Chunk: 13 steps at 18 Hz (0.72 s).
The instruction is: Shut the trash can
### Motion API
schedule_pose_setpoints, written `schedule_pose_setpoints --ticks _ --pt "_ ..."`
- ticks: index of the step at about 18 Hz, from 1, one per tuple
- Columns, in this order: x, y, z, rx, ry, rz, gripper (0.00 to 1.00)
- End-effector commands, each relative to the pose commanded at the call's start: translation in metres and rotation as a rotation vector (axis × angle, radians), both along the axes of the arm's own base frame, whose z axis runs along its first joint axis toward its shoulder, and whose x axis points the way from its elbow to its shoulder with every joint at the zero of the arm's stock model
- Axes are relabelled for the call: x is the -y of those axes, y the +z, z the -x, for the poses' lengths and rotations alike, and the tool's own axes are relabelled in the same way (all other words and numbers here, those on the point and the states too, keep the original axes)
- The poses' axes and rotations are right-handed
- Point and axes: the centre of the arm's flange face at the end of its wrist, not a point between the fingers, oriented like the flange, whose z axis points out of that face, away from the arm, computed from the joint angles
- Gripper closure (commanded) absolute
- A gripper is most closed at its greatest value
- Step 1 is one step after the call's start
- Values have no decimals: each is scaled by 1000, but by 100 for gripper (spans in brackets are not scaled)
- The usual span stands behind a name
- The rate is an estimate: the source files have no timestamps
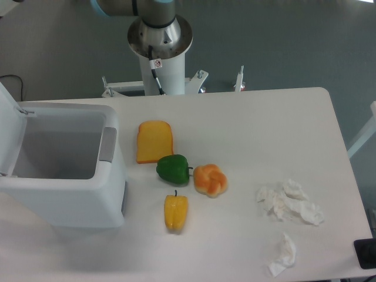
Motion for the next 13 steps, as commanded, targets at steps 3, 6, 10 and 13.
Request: schedule_pose_setpoints --ticks 3,6,10,13 --pt "4 3 12 -22 32 -1 0" --pt "10 8 33 -30 74 -9 0" --pt "16 8 46 -74 125 8 0" --pt "17 6 49 -104 148 25 0"
